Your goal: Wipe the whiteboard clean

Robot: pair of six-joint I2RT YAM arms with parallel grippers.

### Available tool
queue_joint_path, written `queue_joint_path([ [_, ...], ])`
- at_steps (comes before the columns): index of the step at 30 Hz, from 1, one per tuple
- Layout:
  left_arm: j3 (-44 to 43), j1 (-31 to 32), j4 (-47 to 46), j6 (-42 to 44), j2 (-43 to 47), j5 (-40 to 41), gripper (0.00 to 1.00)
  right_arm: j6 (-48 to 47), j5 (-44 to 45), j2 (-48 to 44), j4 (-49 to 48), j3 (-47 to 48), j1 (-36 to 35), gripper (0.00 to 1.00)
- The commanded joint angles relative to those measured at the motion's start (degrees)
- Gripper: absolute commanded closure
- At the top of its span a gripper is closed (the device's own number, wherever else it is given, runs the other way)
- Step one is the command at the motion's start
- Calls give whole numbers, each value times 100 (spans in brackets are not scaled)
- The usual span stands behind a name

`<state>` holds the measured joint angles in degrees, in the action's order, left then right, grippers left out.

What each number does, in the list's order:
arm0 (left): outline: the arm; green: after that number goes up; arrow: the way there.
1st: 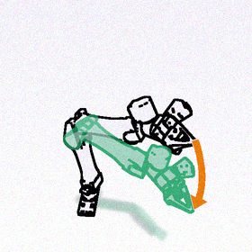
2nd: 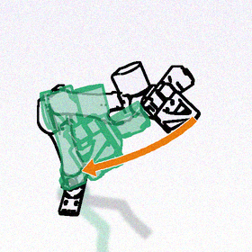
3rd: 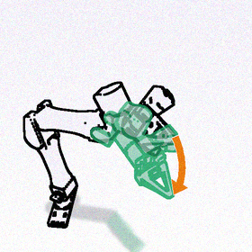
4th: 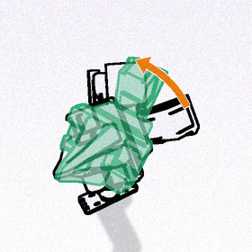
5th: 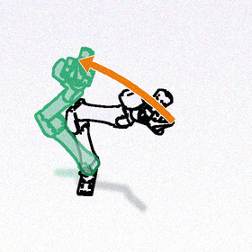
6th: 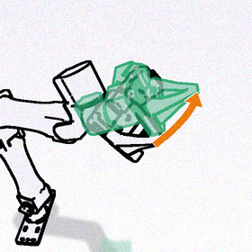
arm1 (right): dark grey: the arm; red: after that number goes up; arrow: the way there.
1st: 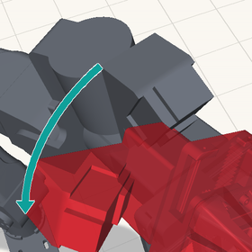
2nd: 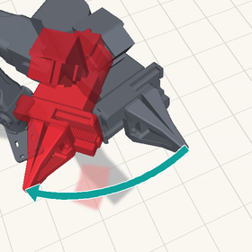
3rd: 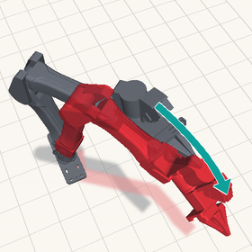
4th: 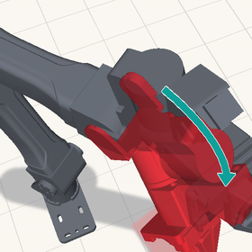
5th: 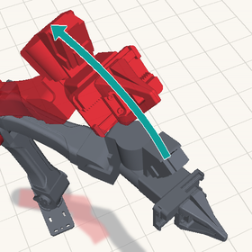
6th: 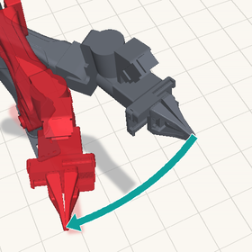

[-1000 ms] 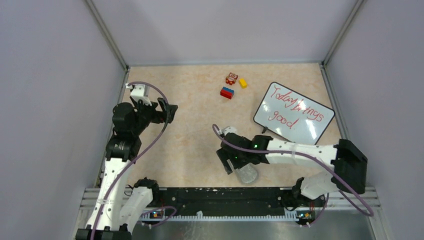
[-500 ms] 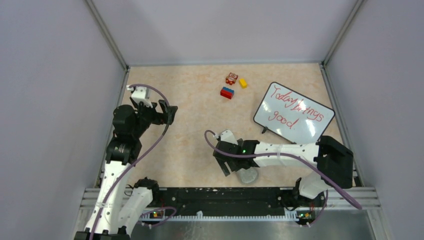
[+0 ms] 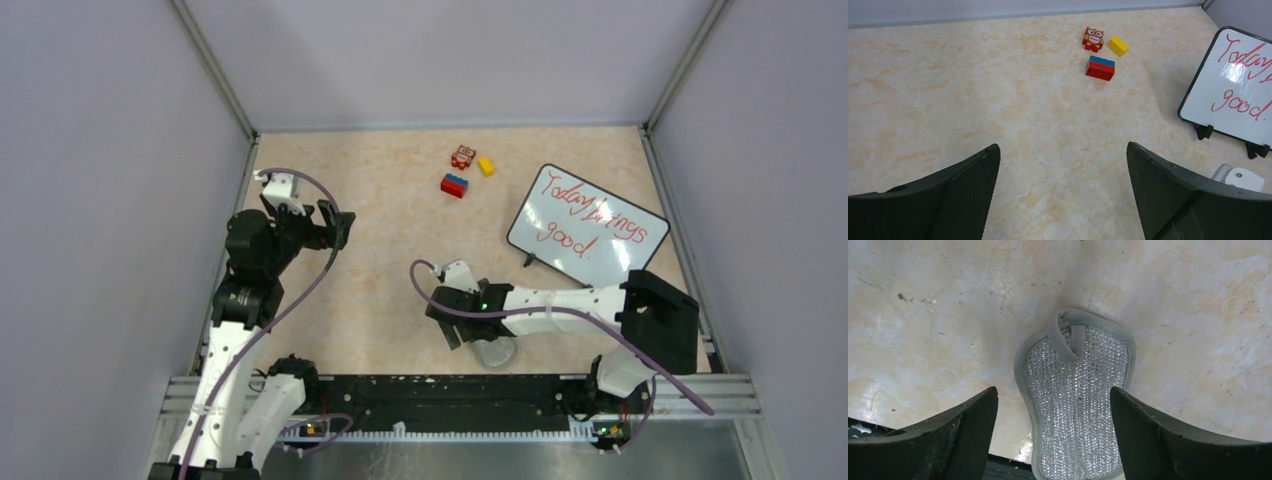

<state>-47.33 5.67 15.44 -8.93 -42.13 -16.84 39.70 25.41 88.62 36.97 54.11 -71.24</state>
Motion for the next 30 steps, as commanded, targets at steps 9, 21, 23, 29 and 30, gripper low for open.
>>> queue_joint_path([
  [9, 66, 13, -243, 68, 37, 24, 1, 159, -30, 381, -849, -419, -41, 40],
  [21, 70, 13, -243, 75, -19, 28, 1, 141, -33, 575, -1223, -749, -39, 64],
  [23, 75, 13, -244, 75, -24, 26, 1, 123, -26, 512, -1229, -758, -45, 70],
  [29, 74, 6, -252, 75, -63, 14, 1, 115, 122, 228, -1195, -774, -42, 95],
  [30, 75, 4, -251, 75, -73, 12, 1, 113, 152, 178, -1173, -766, -46, 100],
])
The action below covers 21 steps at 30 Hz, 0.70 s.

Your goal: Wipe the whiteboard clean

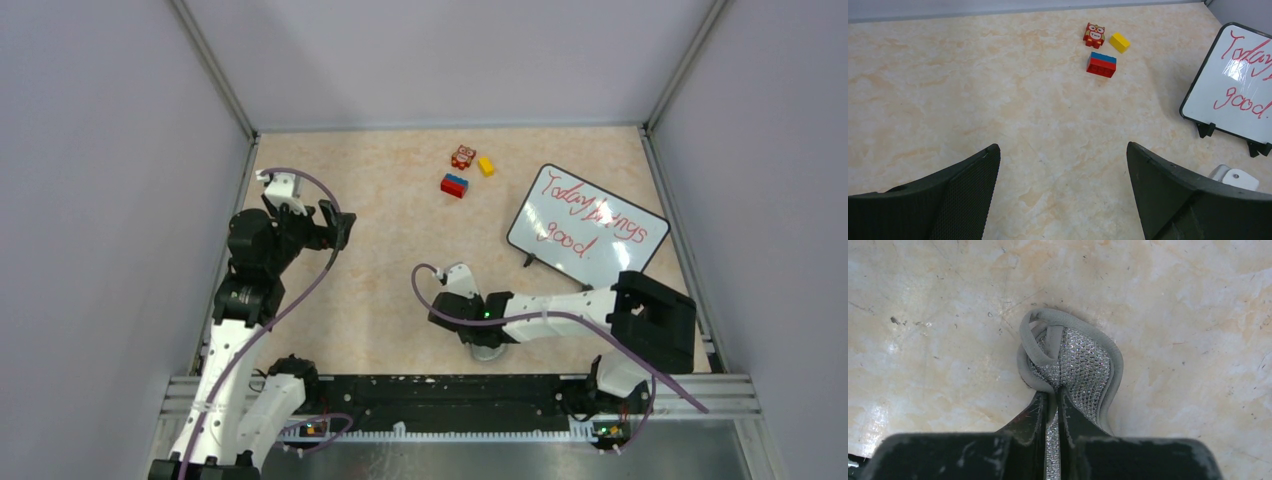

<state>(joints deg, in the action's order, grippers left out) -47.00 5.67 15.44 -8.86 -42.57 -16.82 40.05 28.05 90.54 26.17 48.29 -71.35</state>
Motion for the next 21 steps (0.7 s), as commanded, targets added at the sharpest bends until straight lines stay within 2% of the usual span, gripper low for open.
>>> queue_joint_path([
  [1, 47, 4, -252, 69, -29, 5, 1, 75, -87, -40, -63, -176, -31, 100],
  [14, 53, -13, -217, 103, -203, 47, 1, -21, 493, -779, 243, -23, -28, 100],
  [21, 88, -13, -273, 145, -351, -154, 1, -34, 1161, -1758, 590, -96, -29, 100],
])
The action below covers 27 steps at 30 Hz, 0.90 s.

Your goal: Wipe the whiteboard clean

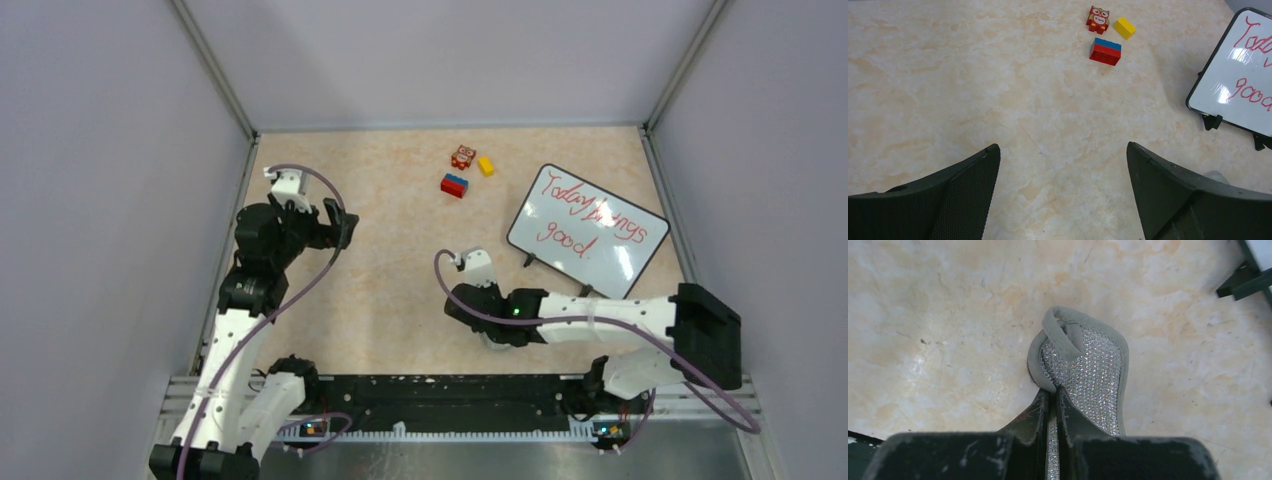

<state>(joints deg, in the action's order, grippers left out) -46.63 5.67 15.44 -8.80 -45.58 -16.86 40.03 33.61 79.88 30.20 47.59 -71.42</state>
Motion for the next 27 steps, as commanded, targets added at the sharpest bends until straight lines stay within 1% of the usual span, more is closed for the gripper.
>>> queue_joint_path([
  [1, 85, -13, -333, 161, -69, -246, 1, 5, 674, -843, 249, -62, -25, 100],
  [8, 68, -13, -477, 134, -337, -876, 1, 34, 927, -1954, 451, -286, 0, 100],
  [14, 97, -13, -811, -144, -510, -1500, 1, -121, 1218, -2335, 1013, 69, 203, 100],
  [18, 161, 3, -1170, -613, -642, -1961, 1, -233, 1364, -2487, 1358, 223, 509, 100],
  [20, 298, 40, -1669, -1001, -652, -2110, 1, -265, 1382, -2632, 1527, 271, 757, 100],
  [21, 392, 105, -1883, -1246, -660, -2149, 1, -300, 1377, -2700, 1559, 283, 875, 100],
  [23, 601, 369, -2641, -1628, -753, -2113, 1, -400, 1387, -2845, 1592, 321, 1122, 100],
  [25, 672, 881, -3074, -1705, -1011, -1756, 1, -542, 1354, -2947, 1599, 373, 1500, 100],
  [27, 552, 1433, -3356, -1604, -1466, -1460, 1, -847, 1220, -2990, 1546, 440, 1917, 100],
])
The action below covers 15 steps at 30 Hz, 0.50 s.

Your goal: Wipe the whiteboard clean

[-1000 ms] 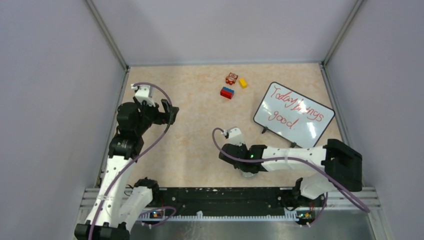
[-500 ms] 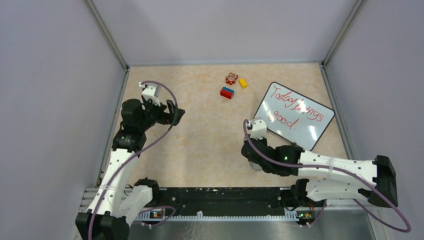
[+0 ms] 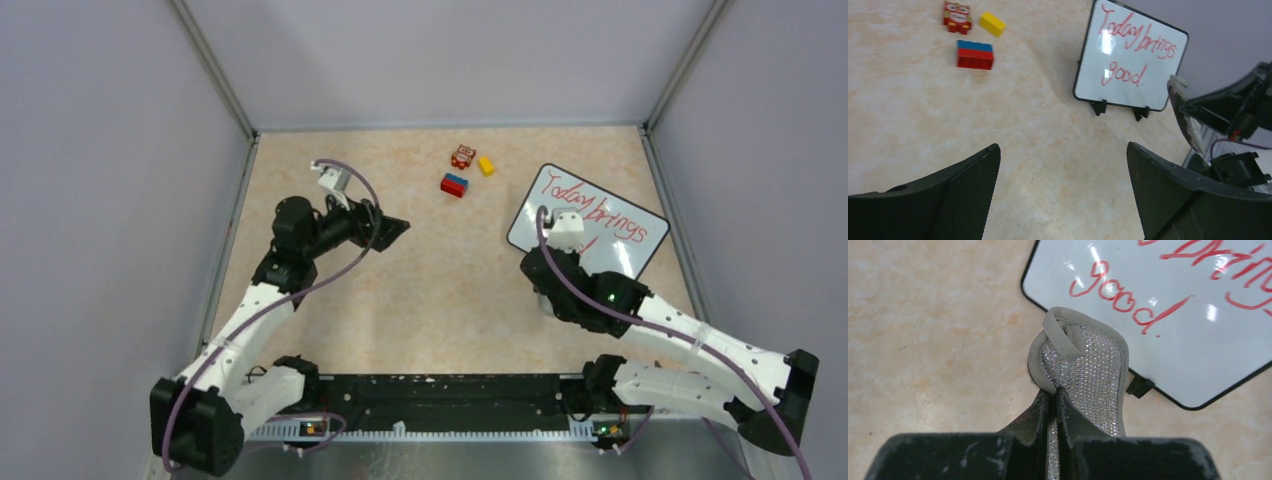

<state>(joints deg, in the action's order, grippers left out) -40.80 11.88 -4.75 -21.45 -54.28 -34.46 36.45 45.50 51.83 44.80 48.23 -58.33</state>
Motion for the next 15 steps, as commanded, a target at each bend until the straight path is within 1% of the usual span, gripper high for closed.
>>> queue_joint_path([
  [1, -109, 1042, -1511, -318, -883, 304, 1, -639, -88, -188, 24, 413, 866, 100],
  [5, -501, 1356, -2326, -340, -2170, 33, 1, -1171, -475, -114, -294, 529, 1663, 100],
  [7, -797, 1418, -2792, -444, -2816, -348, 1, -1292, -512, -42, -419, 571, 1901, 100],
  [10, -1275, 1563, -3468, -642, -3827, -794, 2, -1292, -530, 8, -548, 530, 2165, 100],
  [13, -1731, 1747, -3943, -875, -4677, -906, 2, -1110, -670, -59, -599, 428, 2270, 100],
  [15, -2043, 1851, -4414, -1180, -5227, -1049, 2, -1033, -772, -83, -593, 392, 2281, 100],
])
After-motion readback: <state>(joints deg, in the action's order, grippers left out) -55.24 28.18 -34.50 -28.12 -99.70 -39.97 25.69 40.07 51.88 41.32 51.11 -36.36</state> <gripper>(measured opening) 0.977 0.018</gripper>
